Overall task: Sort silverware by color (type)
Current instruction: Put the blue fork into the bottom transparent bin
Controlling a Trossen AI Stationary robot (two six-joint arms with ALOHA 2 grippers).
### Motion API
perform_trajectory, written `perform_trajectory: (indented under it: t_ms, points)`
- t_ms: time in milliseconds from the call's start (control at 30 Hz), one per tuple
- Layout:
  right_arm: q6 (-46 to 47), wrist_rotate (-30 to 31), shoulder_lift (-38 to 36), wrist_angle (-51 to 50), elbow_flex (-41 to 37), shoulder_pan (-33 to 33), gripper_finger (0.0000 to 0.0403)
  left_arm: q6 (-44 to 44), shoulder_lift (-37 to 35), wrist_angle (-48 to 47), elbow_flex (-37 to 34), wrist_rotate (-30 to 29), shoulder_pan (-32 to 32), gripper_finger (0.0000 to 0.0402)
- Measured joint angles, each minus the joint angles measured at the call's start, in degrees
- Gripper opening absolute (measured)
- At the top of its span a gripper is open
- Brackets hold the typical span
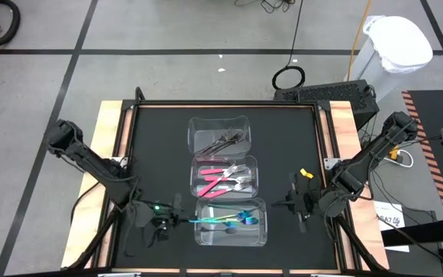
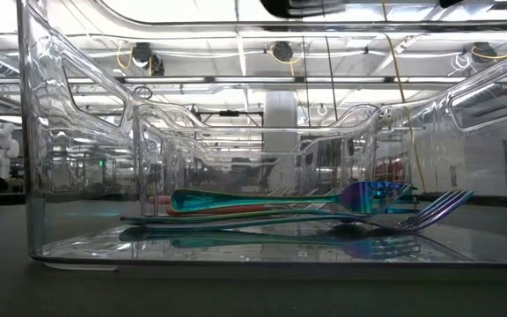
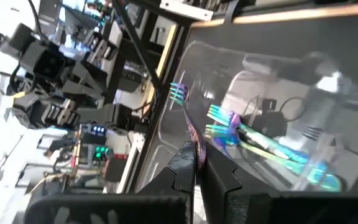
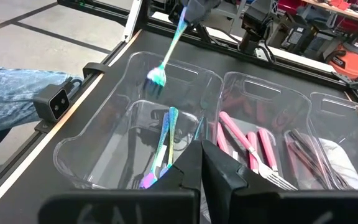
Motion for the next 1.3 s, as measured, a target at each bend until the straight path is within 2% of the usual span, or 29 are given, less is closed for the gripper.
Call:
perform_trajectory:
  t_ms: [733,867,1000,1100,1300]
  points:
    - [-0.2,0.0,0.0,-0.2,0.0,0.0,0.0002,0.3,11.3,-1.4,10.8,0.9,2.2,0.0011]
    - [-0.2,0.0,0.0,-0.1,-0.4,0.0,0.0002,2.7,11.5,-8.5,14.7,2.1,3.1,0.0010]
    - [-0.1,0.0,0.0,-0.3,-1.0,0.0,0.0002,0.1,11.5,-16.1,18.2,6.3,5.6,0.0005]
    - [-0.2,0.0,0.0,0.0,-1.0,0.0,0.0002,-1.3,11.5,-17.0,18.3,9.2,7.5,0.0004]
    - [-0.1,0.0,0.0,0.1,-1.0,0.0,0.0002,-2.7,12.6,-17.1,18.3,9.6,9.0,0.0003]
